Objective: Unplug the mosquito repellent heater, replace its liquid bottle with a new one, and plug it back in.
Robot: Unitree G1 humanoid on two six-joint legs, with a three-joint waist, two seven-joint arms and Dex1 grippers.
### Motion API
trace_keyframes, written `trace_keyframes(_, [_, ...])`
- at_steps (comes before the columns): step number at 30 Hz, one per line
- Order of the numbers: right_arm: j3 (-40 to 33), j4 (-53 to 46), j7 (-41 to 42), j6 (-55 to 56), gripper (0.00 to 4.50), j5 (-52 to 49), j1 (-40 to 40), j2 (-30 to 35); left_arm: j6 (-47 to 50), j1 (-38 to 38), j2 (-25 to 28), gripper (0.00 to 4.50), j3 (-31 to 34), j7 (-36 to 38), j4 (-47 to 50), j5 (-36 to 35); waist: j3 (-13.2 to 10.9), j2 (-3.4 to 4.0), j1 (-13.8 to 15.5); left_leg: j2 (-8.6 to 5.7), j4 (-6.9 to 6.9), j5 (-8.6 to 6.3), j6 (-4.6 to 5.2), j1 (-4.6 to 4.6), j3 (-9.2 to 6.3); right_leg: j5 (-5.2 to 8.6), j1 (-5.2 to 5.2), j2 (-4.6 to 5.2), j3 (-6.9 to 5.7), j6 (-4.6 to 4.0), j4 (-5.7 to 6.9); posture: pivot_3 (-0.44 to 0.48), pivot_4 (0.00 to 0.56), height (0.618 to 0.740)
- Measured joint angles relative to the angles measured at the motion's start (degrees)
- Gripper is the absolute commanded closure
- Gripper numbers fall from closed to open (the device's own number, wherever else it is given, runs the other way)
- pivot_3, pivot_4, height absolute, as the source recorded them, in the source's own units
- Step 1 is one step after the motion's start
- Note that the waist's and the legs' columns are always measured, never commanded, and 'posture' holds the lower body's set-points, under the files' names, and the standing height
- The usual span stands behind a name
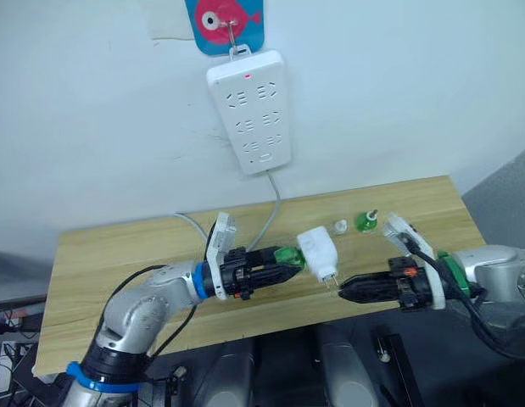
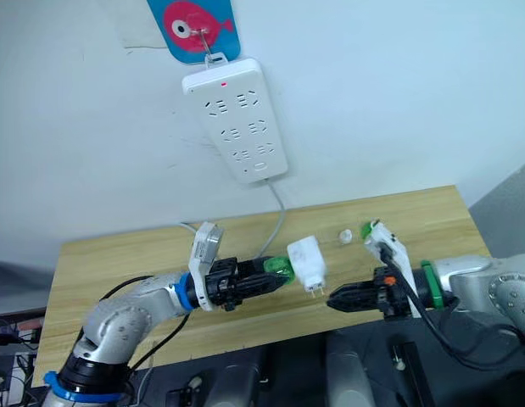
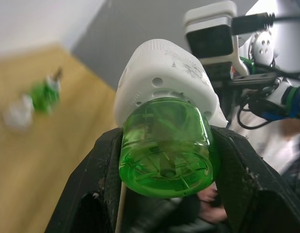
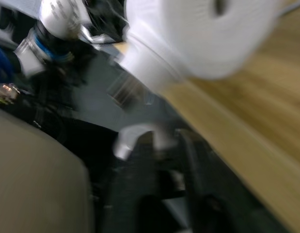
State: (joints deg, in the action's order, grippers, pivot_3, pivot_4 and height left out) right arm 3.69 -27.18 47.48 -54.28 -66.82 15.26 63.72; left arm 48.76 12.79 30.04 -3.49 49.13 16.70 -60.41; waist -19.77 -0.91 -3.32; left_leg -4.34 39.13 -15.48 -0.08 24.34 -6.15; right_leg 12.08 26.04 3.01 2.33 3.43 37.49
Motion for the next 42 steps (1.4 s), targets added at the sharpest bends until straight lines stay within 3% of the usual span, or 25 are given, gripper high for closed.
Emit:
trace_keyframes(4, [0.3, 3.5, 12.2, 24.4, 1.36, 21.9, -3.9, -1.5, 12.3, 1.6, 1.7, 2.24, 3.5, -3.1, -4.6, -11.4, 0.0, 0.00, 0.0, 0.01, -0.03, 0.04, -0.09, -0.11, 0.07, 0.01, 0.03, 0.00, 0.06, 0.01, 0.15, -0.107, 0.338, 0.740])
trace_keyframes(8, [0.2, 8.2, 18.1, 44.0, 0.05, 33.7, -4.7, -8.1, 21.0, 3.8, 2.5, 2.24, 5.6, -6.7, -10.2, -20.4, 0.0, -0.01, -0.2, 0.02, -0.05, 0.19, -0.35, -0.21, 0.13, 0.01, 0.02, 0.02, 0.14, -0.01, 0.25, -0.108, 0.333, 0.740])
trace_keyframes(12, [-0.1, 11.2, 22.6, 59.0, 0.05, 39.4, -3.5, -13.7, 27.4, 5.6, 3.7, 2.24, 6.2, -8.5, -14.7, -25.7, 0.0, -0.02, -0.1, 0.01, -0.05, 0.21, -0.38, -0.26, 0.13, 0.00, 0.01, 0.03, 0.17, -0.02, 0.27, -0.111, 0.328, 0.740])
trace_keyframes(17, [1.1, 11.8, 24.5, 67.9, 0.05, 43.1, -0.4, -18.7, 31.9, 6.5, 4.2, 2.24, 6.2, -8.7, -15.4, -29.2, 0.0, -0.03, -0.1, 0.01, -0.05, 0.25, -0.46, -0.29, 0.11, -0.01, 0.01, 0.04, 0.19, -0.04, 0.29, -0.112, 0.321, 0.740])
trace_keyframes(31, [7.9, 13.9, 27.6, 72.1, 0.05, 46.5, 5.7, -25.7, 34.3, 7.4, 3.5, 2.24, 5.4, -9.2, -14.1, -29.5, 0.0, -0.03, -0.2, 0.01, -0.07, 0.27, -0.50, -0.33, 0.13, 0.00, 0.02, 0.06, 0.20, -0.06, 0.36, -0.110, 0.335, 0.740])
trace_keyframes(42, [8.8, 15.9, 28.1, 75.8, 0.05, 47.7, 8.1, -26.8, 34.7, 7.8, 3.5, 2.24, 5.2, -7.8, -14.1, -28.4, 0.0, -0.03, -0.2, 0.00, -0.05, 0.27, -0.50, -0.34, 0.13, 0.00, 0.01, 0.07, 0.20, -0.06, 0.38, -0.110, 0.342, 0.740])
